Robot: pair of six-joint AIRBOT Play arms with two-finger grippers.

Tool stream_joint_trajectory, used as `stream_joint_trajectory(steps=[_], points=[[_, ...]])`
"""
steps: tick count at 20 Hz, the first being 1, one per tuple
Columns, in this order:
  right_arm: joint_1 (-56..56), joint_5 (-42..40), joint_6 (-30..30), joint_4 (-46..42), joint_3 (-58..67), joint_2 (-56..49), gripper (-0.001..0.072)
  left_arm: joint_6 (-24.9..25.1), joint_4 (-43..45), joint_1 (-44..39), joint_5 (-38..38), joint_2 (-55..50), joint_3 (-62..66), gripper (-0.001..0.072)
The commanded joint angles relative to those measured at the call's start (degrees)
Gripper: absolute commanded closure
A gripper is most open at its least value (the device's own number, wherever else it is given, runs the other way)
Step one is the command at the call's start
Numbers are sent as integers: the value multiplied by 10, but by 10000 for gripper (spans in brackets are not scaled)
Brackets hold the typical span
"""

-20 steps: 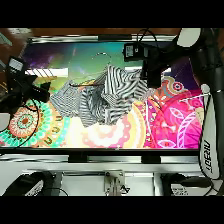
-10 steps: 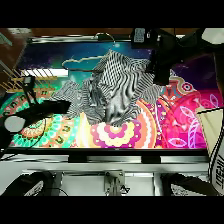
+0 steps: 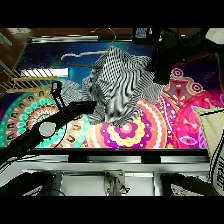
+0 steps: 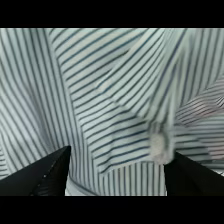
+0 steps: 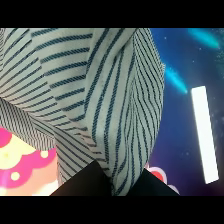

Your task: Fold the shirts.

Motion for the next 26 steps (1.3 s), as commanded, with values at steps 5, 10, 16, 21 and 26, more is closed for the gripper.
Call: stream_joint_trajectory(steps=[5,10,16,21,26], points=[[0,0,13,-2,0,0,638,47,-3,-16,65,-31,35,112],[0,-1,21,-2,0,0,639,48,-3,46,71,-48,40,646],[0,-17,29,3,0,0,638,78,8,179,9,-26,141,646],[0,-50,28,37,0,0,638,77,40,215,-21,-31,187,645],[0,-56,18,72,0,-2,639,77,40,235,-39,-48,187,646]])
